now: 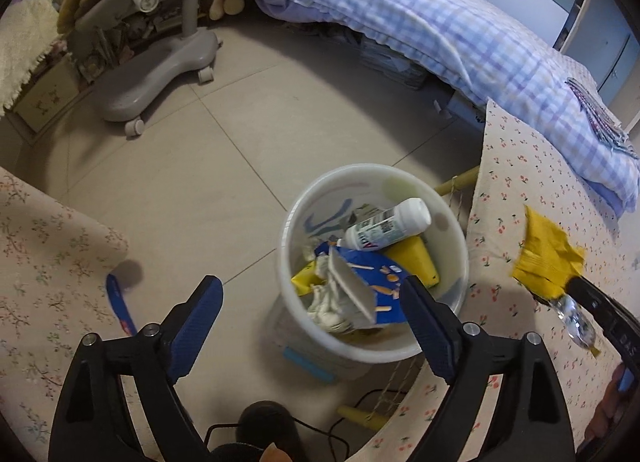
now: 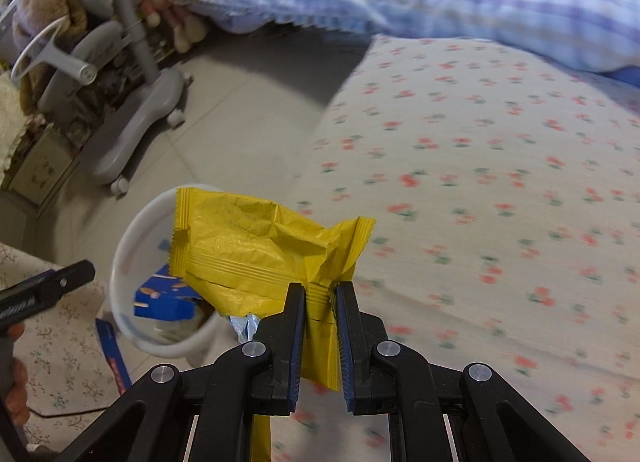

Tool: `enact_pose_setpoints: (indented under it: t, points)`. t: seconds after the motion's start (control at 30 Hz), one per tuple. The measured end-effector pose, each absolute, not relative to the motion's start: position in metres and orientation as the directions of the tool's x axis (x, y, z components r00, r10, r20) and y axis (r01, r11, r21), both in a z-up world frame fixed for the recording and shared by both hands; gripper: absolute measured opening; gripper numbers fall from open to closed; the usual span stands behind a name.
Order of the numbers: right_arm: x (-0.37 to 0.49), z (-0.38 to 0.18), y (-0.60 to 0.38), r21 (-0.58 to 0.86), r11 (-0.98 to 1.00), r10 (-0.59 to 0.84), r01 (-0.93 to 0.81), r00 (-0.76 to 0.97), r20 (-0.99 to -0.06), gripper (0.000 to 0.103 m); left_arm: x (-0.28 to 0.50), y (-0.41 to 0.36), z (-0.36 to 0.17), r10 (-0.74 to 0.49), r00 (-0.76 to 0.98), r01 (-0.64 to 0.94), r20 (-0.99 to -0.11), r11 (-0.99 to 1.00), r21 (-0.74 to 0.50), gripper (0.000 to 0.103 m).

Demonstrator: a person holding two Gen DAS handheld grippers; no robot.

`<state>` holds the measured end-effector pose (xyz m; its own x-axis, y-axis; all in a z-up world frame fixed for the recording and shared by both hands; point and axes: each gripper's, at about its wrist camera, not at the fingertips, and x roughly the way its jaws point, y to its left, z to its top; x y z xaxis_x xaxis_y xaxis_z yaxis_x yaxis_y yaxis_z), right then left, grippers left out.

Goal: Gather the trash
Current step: 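Drop the tissue into the bin with left gripper while right gripper drops the wrapper in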

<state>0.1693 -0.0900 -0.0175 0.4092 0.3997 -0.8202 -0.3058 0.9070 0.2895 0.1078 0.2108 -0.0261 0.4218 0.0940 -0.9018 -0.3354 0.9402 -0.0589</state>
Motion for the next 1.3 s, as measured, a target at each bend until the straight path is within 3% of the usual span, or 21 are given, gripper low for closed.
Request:
enact_pose_setpoints:
  t: [0.2, 0.3, 0.37, 0.4, 0.6, 1.13, 1.3]
  points:
    - [0.183, -0.034, -0.040, 0.350, 0.870, 0.468, -0.347, 0.362, -0.806, 0.016, 0.093, 0.229, -0.023, 0.122, 0.417, -0.356, -0.901, 0.934, -0.039, 0.094]
    - [0.186, -0.042, -0.019, 0.397, 0.840, 0.519, -0.370, 0.334, -0.787, 0.024, 0.090, 0.235, -0.024, 0.128, 0.414, -0.367, -0.901, 0.929, -0.037, 0.095]
    - [0.188, -0.050, -0.011, 0.423, 0.831, 0.534, -0.360, 0.304, -0.789, 0.057, 0.091, 0.233, -0.025, 0.133, 0.412, -0.369, -0.902, 0.929, -0.031, 0.096]
    - [0.188, -0.051, -0.011, 0.421, 0.836, 0.529, -0.352, 0.310, -0.790, 0.060, 0.090, 0.233, -0.025, 0.135, 0.412, -0.369, -0.901, 0.929, -0.030, 0.096]
    - [0.180, -0.031, -0.038, 0.359, 0.872, 0.471, -0.333, 0.372, -0.800, 0.060, 0.085, 0.215, -0.021, 0.111, 0.432, -0.347, -0.895, 0.936, -0.051, 0.096]
    - [0.061, 0.020, -0.185, 0.236, 0.952, 0.306, -0.196, 0.548, -0.779, 0.084, 0.026, 0.085, -0.004, 0.008, 0.495, -0.212, -0.869, 0.971, -0.112, 0.103]
    - [0.028, 0.020, -0.218, 0.179, 0.973, 0.231, -0.147, 0.603, -0.763, 0.085, 0.013, 0.053, -0.007, -0.003, 0.502, -0.177, -0.865, 0.978, -0.107, 0.103]
